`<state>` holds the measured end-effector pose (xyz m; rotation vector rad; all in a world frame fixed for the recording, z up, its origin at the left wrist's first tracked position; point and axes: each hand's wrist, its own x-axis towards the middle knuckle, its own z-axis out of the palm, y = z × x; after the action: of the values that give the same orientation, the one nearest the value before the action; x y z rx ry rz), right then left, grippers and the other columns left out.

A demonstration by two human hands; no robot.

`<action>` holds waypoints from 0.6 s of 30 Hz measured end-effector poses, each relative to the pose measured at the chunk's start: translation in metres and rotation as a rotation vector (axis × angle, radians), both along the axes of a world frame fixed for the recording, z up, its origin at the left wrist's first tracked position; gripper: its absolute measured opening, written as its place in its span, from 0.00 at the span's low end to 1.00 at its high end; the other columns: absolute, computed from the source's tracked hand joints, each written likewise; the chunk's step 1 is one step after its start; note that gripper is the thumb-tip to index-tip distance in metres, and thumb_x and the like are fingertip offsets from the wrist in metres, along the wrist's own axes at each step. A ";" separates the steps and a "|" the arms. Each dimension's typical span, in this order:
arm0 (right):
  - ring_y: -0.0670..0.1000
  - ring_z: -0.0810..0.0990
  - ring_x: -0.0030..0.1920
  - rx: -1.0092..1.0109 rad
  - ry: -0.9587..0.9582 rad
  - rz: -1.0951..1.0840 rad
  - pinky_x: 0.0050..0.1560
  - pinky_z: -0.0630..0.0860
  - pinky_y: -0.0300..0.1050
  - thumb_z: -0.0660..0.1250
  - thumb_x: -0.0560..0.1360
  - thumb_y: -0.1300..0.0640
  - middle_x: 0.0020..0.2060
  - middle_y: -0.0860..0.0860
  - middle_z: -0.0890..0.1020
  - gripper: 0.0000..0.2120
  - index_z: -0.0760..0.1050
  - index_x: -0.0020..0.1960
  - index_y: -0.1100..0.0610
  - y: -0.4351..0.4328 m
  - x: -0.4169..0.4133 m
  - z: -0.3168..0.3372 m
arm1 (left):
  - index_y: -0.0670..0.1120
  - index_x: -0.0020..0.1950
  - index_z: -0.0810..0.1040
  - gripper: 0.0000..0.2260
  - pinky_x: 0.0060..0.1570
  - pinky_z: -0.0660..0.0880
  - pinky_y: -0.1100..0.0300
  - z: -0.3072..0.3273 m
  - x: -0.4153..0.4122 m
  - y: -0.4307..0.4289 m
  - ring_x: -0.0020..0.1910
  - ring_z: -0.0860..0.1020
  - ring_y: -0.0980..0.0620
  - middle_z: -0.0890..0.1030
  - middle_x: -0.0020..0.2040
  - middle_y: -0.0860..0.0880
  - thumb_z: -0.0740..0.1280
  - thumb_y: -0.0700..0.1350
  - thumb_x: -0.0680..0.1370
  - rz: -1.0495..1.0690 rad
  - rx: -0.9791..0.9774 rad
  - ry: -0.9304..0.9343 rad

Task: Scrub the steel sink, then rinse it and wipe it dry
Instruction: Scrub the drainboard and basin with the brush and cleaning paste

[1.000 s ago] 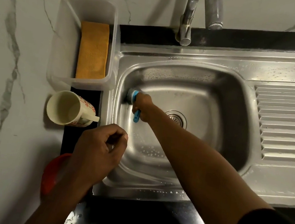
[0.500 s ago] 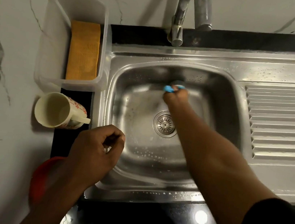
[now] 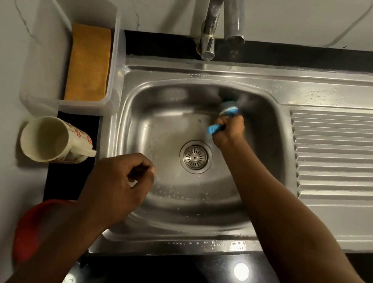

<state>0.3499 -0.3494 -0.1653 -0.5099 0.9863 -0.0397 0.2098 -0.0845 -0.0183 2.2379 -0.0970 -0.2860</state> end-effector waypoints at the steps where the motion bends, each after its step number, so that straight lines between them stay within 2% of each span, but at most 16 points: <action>1: 0.43 0.64 0.20 -0.151 0.054 0.196 0.21 0.62 0.36 0.56 0.83 0.61 0.25 0.49 0.68 0.13 0.68 0.41 0.57 -0.005 -0.005 0.005 | 0.53 0.43 0.85 0.07 0.43 0.77 0.71 0.000 0.000 -0.003 0.41 0.85 0.59 0.85 0.39 0.62 0.74 0.41 0.78 0.001 -0.008 -0.002; 3: 0.45 0.70 0.24 -0.582 0.108 0.660 0.23 0.67 0.38 0.65 0.82 0.57 0.32 0.53 0.75 0.07 0.74 0.51 0.61 -0.017 -0.004 0.022 | 0.54 0.43 0.85 0.07 0.43 0.79 0.69 0.000 -0.003 -0.009 0.42 0.85 0.59 0.85 0.39 0.62 0.74 0.42 0.78 0.016 -0.017 0.003; 4: 0.47 0.74 0.28 -0.854 0.097 0.913 0.27 0.72 0.41 0.69 0.81 0.54 0.37 0.55 0.78 0.11 0.75 0.56 0.61 -0.024 0.002 0.031 | 0.54 0.44 0.84 0.06 0.43 0.80 0.67 -0.001 -0.003 -0.012 0.42 0.85 0.59 0.85 0.38 0.62 0.74 0.43 0.78 0.017 -0.013 -0.002; 6: 0.51 0.82 0.44 -1.465 0.032 1.406 0.44 0.79 0.46 0.73 0.78 0.51 0.49 0.54 0.82 0.17 0.77 0.64 0.58 -0.036 0.018 0.056 | 0.54 0.44 0.84 0.06 0.44 0.81 0.65 0.000 -0.008 -0.020 0.42 0.85 0.59 0.84 0.38 0.61 0.74 0.43 0.78 0.018 -0.003 -0.028; 7: 0.53 0.82 0.51 -1.742 0.000 1.624 0.51 0.78 0.48 0.73 0.78 0.50 0.54 0.53 0.82 0.20 0.77 0.67 0.56 -0.040 0.028 0.064 | 0.54 0.44 0.84 0.06 0.44 0.81 0.64 0.000 -0.011 -0.024 0.42 0.85 0.59 0.84 0.38 0.61 0.74 0.43 0.78 0.025 -0.003 -0.033; 8: 0.55 0.82 0.54 -1.974 -0.026 1.811 0.54 0.77 0.49 0.72 0.78 0.50 0.57 0.53 0.83 0.20 0.76 0.67 0.55 -0.043 0.036 0.070 | 0.53 0.44 0.85 0.05 0.44 0.81 0.63 0.001 -0.014 -0.029 0.42 0.85 0.59 0.84 0.38 0.61 0.73 0.44 0.78 0.038 -0.010 -0.031; 10: 0.57 0.84 0.54 -2.300 -0.080 2.120 0.55 0.80 0.50 0.71 0.79 0.51 0.55 0.54 0.84 0.15 0.78 0.64 0.53 -0.045 0.049 0.067 | 0.53 0.45 0.85 0.05 0.45 0.82 0.63 0.002 -0.021 -0.036 0.42 0.85 0.60 0.85 0.39 0.61 0.73 0.44 0.79 0.072 -0.025 -0.022; 13: 0.58 0.85 0.53 -2.594 -0.123 2.462 0.53 0.82 0.51 0.71 0.80 0.52 0.52 0.52 0.85 0.08 0.80 0.57 0.53 -0.047 0.050 0.053 | 0.54 0.45 0.85 0.06 0.45 0.79 0.68 0.003 -0.035 -0.050 0.43 0.84 0.61 0.84 0.38 0.62 0.73 0.44 0.79 0.140 -0.034 -0.011; 16: 0.57 0.84 0.58 -2.518 0.040 2.596 0.48 0.79 0.47 0.69 0.81 0.52 0.57 0.51 0.85 0.09 0.81 0.58 0.53 -0.062 0.037 0.047 | 0.53 0.44 0.85 0.07 0.44 0.77 0.72 0.002 -0.048 -0.063 0.42 0.84 0.60 0.85 0.39 0.62 0.74 0.42 0.79 0.218 -0.067 0.016; 18: 0.59 0.82 0.63 -2.459 0.116 2.664 0.55 0.81 0.54 0.69 0.81 0.56 0.63 0.53 0.82 0.11 0.81 0.63 0.53 -0.068 0.021 0.038 | 0.53 0.43 0.85 0.08 0.43 0.79 0.69 -0.001 -0.056 -0.071 0.42 0.85 0.58 0.85 0.39 0.61 0.74 0.41 0.79 0.259 -0.076 0.029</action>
<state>0.3713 -0.4178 -0.1277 2.1487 0.6975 -0.7968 0.1538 -0.1554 -0.0188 2.1414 0.1936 -0.1713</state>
